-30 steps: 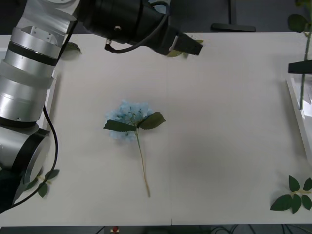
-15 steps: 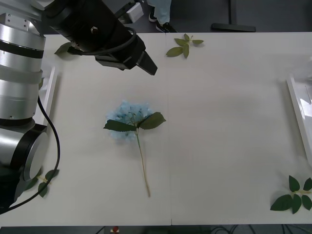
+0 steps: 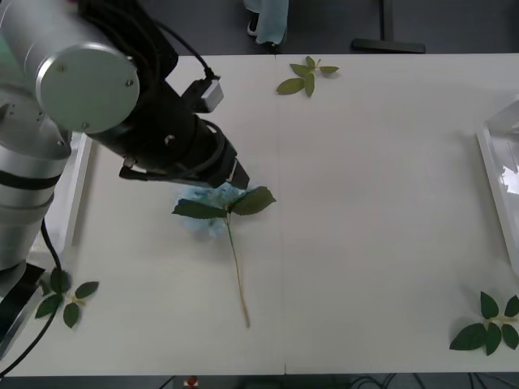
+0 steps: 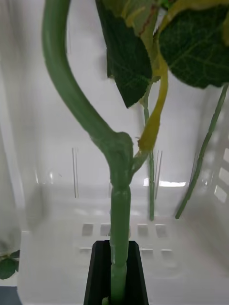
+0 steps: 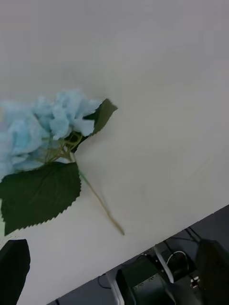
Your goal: Place the red flowers into the right box and the blue flowers into the left box. If a person shows an open palm, hand one flower to the person first, then continue sorting.
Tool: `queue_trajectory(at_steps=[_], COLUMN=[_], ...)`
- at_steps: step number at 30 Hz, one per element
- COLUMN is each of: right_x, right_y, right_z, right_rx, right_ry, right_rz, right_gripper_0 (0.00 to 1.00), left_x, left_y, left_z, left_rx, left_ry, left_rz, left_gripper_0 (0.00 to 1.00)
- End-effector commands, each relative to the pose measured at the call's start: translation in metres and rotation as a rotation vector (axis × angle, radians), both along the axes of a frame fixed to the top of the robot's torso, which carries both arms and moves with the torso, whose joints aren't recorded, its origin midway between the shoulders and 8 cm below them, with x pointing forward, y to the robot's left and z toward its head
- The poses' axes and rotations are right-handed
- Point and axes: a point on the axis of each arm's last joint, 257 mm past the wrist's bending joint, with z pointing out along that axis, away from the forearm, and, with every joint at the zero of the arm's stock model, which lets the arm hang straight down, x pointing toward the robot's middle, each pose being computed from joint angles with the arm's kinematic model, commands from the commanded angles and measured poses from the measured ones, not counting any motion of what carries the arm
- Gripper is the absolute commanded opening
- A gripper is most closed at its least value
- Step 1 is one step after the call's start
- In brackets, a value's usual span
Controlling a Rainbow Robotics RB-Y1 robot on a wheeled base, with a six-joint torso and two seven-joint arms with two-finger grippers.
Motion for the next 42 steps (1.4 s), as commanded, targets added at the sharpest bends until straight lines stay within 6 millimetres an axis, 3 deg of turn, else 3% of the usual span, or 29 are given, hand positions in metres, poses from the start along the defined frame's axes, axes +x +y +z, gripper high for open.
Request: queue_trajectory(at_steps=[1, 4, 9, 18, 19, 20, 22, 24, 35, 38, 42], right_x=[0.013, 0.019, 0.023, 0.031, 0.031, 0.033, 0.035, 0.037, 0.045, 0.051, 0.057], right_y=[-0.006, -0.004, -0.004, -0.006, -0.006, -0.005, -0.004, -0.002, 0.006, 0.011, 0.020], right_z=[-0.012, -0.025, -0.044, -0.070, -0.071, -0.070, -0.069, -0.068, -0.064, -0.055, -0.025], right_rx=[-0.028, -0.022, -0.018, -0.043, -0.046, -0.044, -0.034, -0.028, -0.015, -0.021, -0.034], right_ry=[-0.027, -0.042, -0.058, -0.086, -0.087, -0.092, -0.104, -0.109, -0.129, -0.140, -0.143], right_rz=[-0.043, -0.064, -0.094, -0.125, -0.125, -0.127, -0.130, -0.128, -0.100, -0.066, 0.017], right_gripper_0=[0.00, 0.00, 0.00, 0.01, 0.14, 0.42, 0.83, 0.90, 0.90, 0.90, 0.90], left_x=[-0.008, -0.017, -0.006, 0.009, 0.010, 0.011, 0.016, 0.020, 0.047, 0.052, 0.050], left_y=[0.027, 0.044, 0.049, 0.019, 0.016, 0.014, 0.008, 0.005, 0.000, -0.003, -0.010], left_z=[-0.011, -0.036, -0.062, -0.095, -0.098, -0.102, -0.109, -0.117, -0.154, -0.165, -0.169], left_rx=[0.033, 0.067, 0.078, 0.060, 0.061, 0.064, 0.069, 0.062, 0.092, 0.085, 0.083], left_ry=[-0.009, 0.024, -0.036, -0.083, -0.087, -0.092, -0.113, -0.114, -0.148, -0.146, -0.134], left_rz=[0.072, 0.155, 0.300, 0.387, 0.386, 0.387, 0.387, 0.400, 0.403, 0.405, 0.399], left_gripper_0=[1.00, 1.00, 1.00, 1.00, 1.00, 1.00, 1.00, 1.00, 1.00, 1.00, 1.00])
